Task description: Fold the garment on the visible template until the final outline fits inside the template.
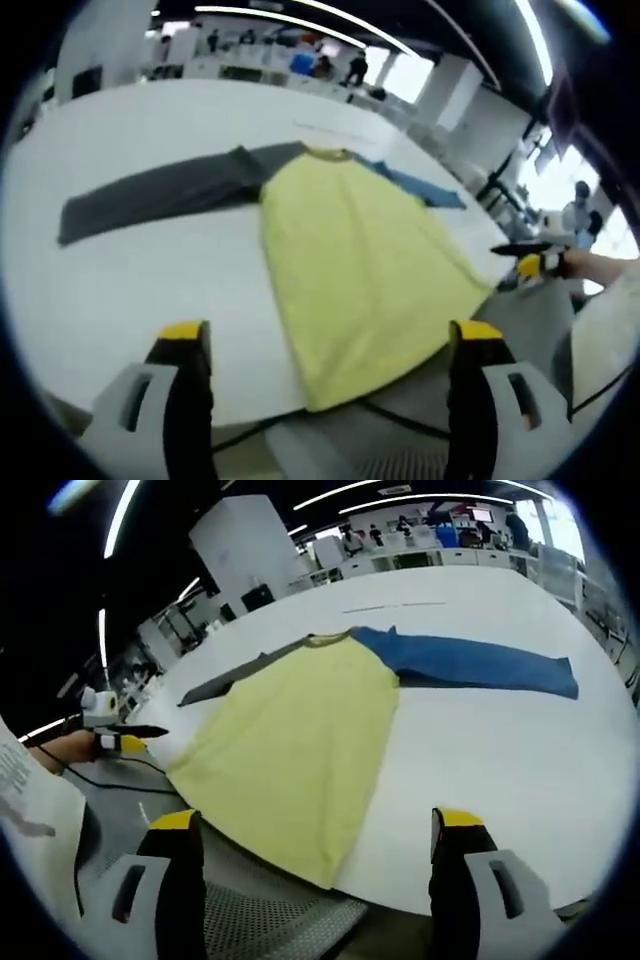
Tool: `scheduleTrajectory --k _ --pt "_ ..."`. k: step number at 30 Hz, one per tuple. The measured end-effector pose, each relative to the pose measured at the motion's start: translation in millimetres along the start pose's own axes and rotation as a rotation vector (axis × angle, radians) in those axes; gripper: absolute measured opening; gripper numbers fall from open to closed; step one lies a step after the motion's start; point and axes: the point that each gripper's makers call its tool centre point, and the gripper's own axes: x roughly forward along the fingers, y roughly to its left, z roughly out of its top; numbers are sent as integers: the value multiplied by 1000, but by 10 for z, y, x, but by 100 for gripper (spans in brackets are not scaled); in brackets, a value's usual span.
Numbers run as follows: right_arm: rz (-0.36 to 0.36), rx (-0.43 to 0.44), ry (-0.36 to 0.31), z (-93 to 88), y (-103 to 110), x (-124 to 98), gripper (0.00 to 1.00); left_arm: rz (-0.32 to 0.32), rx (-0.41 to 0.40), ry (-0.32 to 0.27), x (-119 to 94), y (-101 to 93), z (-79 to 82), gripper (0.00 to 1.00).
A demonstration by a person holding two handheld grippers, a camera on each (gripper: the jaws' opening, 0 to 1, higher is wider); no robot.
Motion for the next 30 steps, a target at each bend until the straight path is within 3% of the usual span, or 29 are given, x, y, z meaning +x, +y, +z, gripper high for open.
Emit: scheduleTrajectory --k 17,30 --pt "-5 20 0 47 -59 39 93 -5 13 -18 0 -18 72 96" --pt "-19 22 -29 129 -103 47 91 -20 20 8 38 -82 44 95"
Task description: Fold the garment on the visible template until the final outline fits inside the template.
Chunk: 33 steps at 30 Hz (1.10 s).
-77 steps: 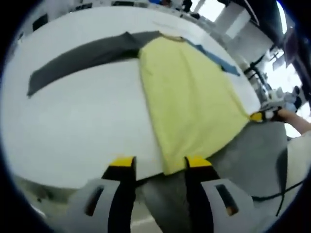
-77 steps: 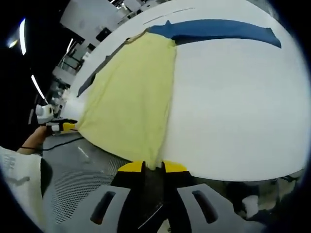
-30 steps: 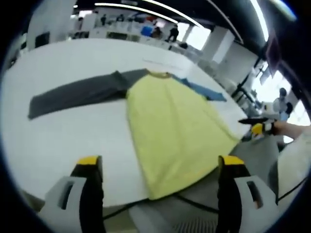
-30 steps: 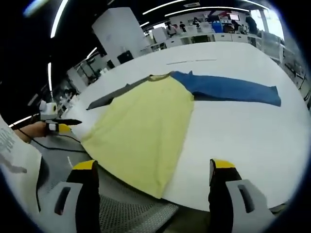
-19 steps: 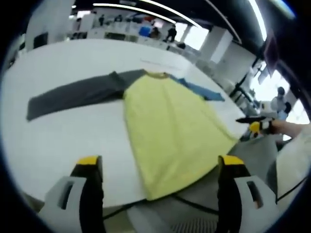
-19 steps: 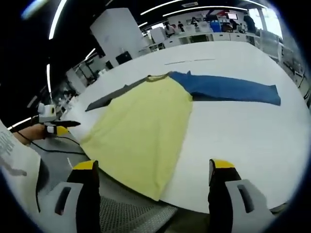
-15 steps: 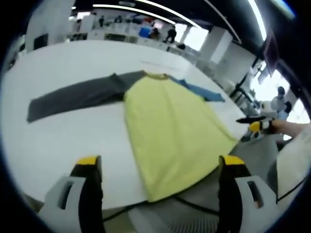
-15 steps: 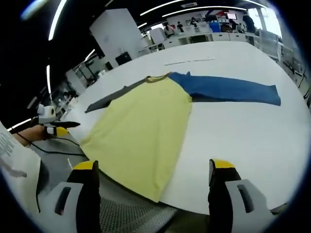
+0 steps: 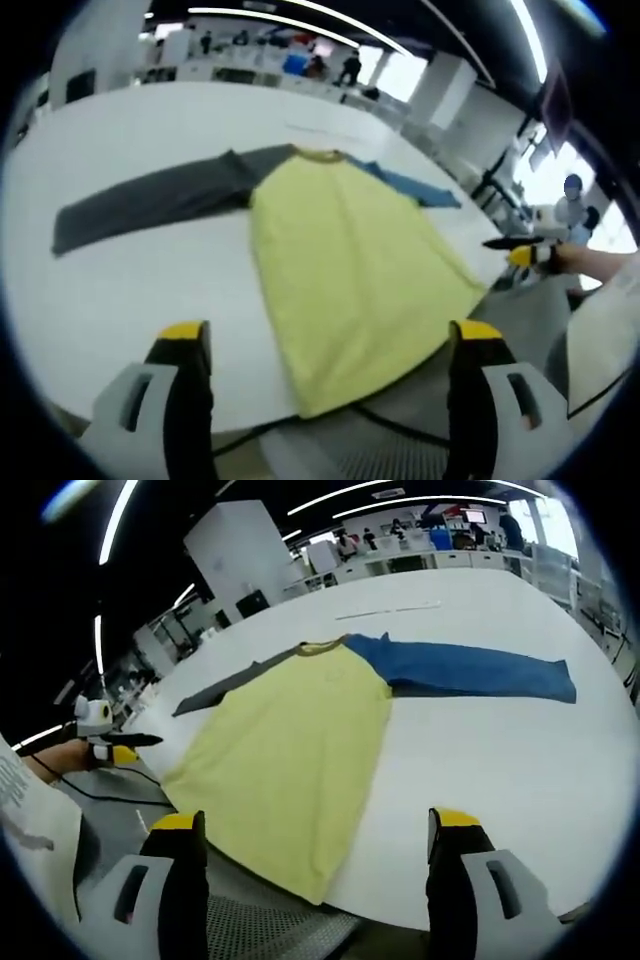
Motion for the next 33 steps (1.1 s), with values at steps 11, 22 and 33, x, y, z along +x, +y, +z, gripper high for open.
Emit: scheduleTrajectory --k 11,22,33 --pt "-24 23 -39 157 -127 30 90 7 9 -11 -20 14 64 96" --pt "-67 13 -50 352 -428 112 89 -2 28 -28 -41 -56 154 97" --pt "-120 16 -65 556 -826 179 88 -89 136 -59 -99 -503 562 99"
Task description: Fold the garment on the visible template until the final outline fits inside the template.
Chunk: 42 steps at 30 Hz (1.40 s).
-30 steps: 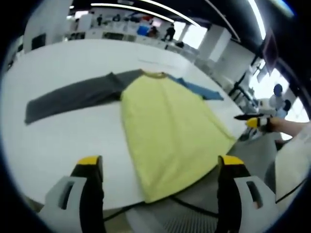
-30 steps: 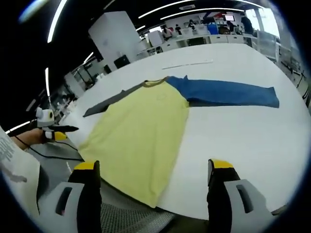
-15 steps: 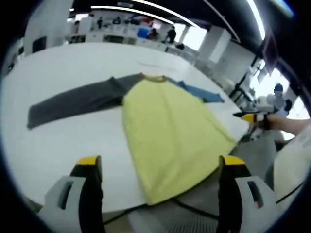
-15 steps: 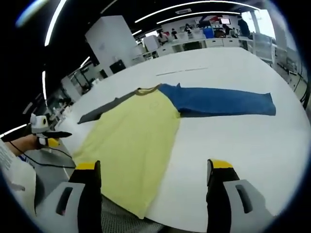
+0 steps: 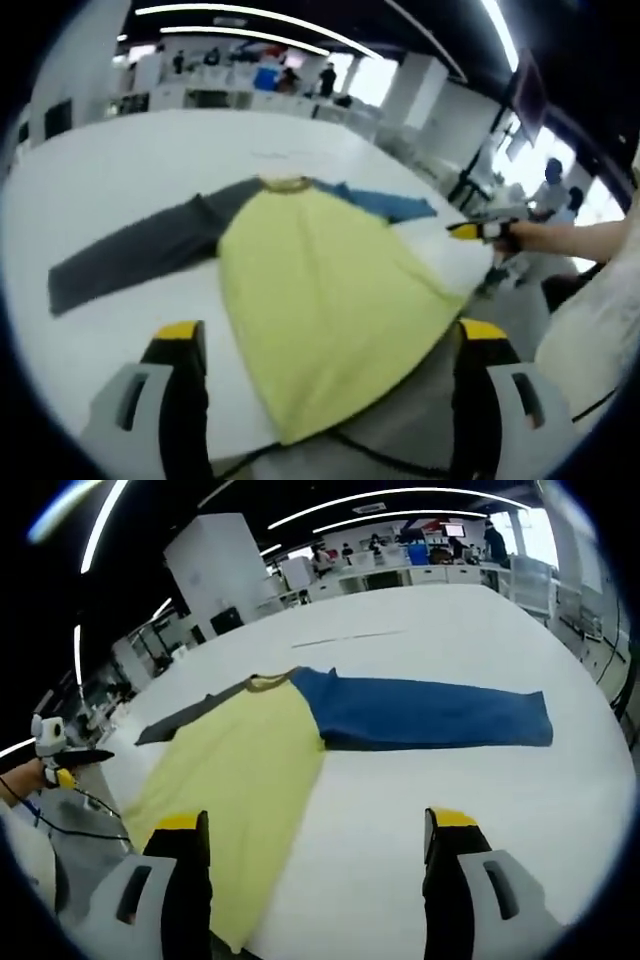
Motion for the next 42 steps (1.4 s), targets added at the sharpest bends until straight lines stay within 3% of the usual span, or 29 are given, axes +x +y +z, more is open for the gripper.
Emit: scheduleTrajectory --k 7,10,18,22,30,35,39,42 --pt "-72 5 4 56 -319 83 87 -58 41 -31 63 -285 210 99" --pt "-121 26 -13 135 -542 94 87 -69 31 -24 87 -316 191 99" --pt "-326 172 -65 269 -1413 56 86 -59 26 1 66 -283 146 99" --pt "-382 249 -81 271 -1682 52 84 -51 6 25 69 -248 89 98" --pt "-439 281 -99 330 -2060 90 83 -42 -4 73 105 -218 30 98" --pt "-437 304 -113 356 -2187 186 82 -36 -7 85 103 -194 58 98" --pt "-440 334 -190 491 -2238 237 82 -22 -41 70 85 -142 113 97" --pt "-438 333 -192 502 -2231 280 64 -7 -61 68 84 -85 110 97"
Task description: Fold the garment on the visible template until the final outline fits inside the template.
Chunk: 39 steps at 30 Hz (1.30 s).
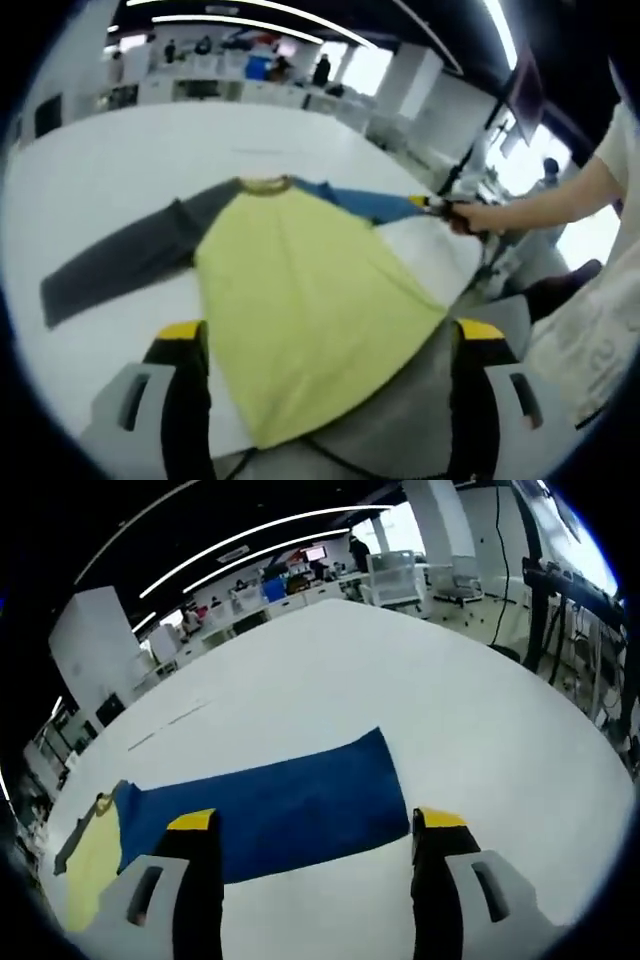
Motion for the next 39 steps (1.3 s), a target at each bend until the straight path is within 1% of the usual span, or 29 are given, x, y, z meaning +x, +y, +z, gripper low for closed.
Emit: scheduleTrajectory --k 1,3,4,6,7,9,10,12,14,15,17,20,23,27,30,32,35,39 --pt "8 -19 -3 6 24 -1 54 3 -6 -1 4 8 -1 96" --pt "-18 -31 -2 -35 9 -19 38 7 -14 0 19 11 -7 96" --pt "-42 -27 -4 -41 -47 -10 30 8 -14 3 28 10 -13 96" --pt "-83 -15 -31 -13 -135 11 23 7 -15 11 45 -1 -27 96" --pt "-106 24 -42 -13 -178 13 19 7 -17 13 49 -10 -31 96" --pt "-121 86 -64 7 -212 21 14 7 -18 13 51 -19 -31 96" --pt "-130 137 -71 8 -243 30 12 7 -20 13 49 -19 -37 96" --pt "-122 214 -98 46 -264 69 12 10 -26 16 44 -17 -50 96" --pt "-125 272 -119 74 -299 89 12 14 -27 22 36 -7 -70 96" --pt "-119 300 -126 77 -300 99 11 18 -28 25 31 1 -80 96" --pt "-92 325 -144 102 -270 106 4 22 -33 27 24 12 -89 96" --pt "-76 311 -182 170 -208 60 2 26 -35 26 26 19 -86 96" --pt "-51 325 -220 265 -161 2 2 23 -36 25 44 7 -86 95" --pt "-25 319 -247 352 -72 -86 2 17 -31 27 64 -24 -102 95" --pt "2 333 -298 483 18 -184 1 9 -29 26 63 -48 -109 94" --pt "15 336 -316 546 66 -216 1 6 -25 22 53 -54 -110 94" --pt "50 307 -346 661 176 -266 1 7 -23 10 24 -49 -99 94" --pt "86 270 -357 781 306 -312 1 14 -21 -4 -29 -28 -99 94"
